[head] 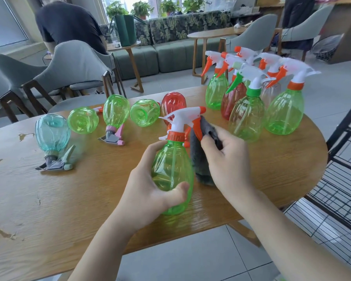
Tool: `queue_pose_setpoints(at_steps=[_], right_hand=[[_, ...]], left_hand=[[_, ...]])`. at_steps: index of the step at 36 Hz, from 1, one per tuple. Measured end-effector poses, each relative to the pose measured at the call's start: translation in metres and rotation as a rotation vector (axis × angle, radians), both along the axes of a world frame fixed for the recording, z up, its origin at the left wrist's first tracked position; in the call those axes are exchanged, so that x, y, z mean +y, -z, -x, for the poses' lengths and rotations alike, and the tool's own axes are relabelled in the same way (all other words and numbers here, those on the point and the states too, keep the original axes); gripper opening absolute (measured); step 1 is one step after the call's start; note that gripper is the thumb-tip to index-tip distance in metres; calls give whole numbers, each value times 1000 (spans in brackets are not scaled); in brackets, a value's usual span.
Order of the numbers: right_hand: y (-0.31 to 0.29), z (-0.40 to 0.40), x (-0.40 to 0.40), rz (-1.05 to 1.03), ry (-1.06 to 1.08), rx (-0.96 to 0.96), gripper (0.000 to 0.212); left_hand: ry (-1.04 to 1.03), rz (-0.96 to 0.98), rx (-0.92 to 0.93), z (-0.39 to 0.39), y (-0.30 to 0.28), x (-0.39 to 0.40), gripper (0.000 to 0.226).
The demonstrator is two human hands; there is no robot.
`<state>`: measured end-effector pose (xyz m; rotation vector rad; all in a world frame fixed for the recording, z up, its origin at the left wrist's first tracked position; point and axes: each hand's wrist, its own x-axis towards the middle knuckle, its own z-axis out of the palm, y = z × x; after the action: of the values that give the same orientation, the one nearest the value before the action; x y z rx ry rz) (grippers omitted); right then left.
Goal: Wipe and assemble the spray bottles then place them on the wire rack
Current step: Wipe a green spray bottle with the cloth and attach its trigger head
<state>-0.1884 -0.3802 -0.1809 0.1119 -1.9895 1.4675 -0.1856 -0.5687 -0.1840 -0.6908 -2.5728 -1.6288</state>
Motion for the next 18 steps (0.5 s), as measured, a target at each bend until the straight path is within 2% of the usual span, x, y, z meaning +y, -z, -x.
queue_pose_setpoints(at_steps=[4, 10, 12, 16, 18], right_hand=[[1, 0, 6, -182, 80, 11, 30], [-1, -2, 4, -181, 72, 7, 39], [1, -3, 4, -254, 58, -11, 37], [9, -1, 9, -468, 77, -171, 21], [9, -1, 10, -441, 120, -184, 25]], left_hand=[[-9, 2, 0, 1, 0, -1, 82], [-14, 10, 18, 0, 0, 1, 79], [-35, -4, 19, 0, 0, -1, 76], [-68, -11, 31, 3, -3, -6, 74], [-59, 1, 42, 3, -6, -7, 75]])
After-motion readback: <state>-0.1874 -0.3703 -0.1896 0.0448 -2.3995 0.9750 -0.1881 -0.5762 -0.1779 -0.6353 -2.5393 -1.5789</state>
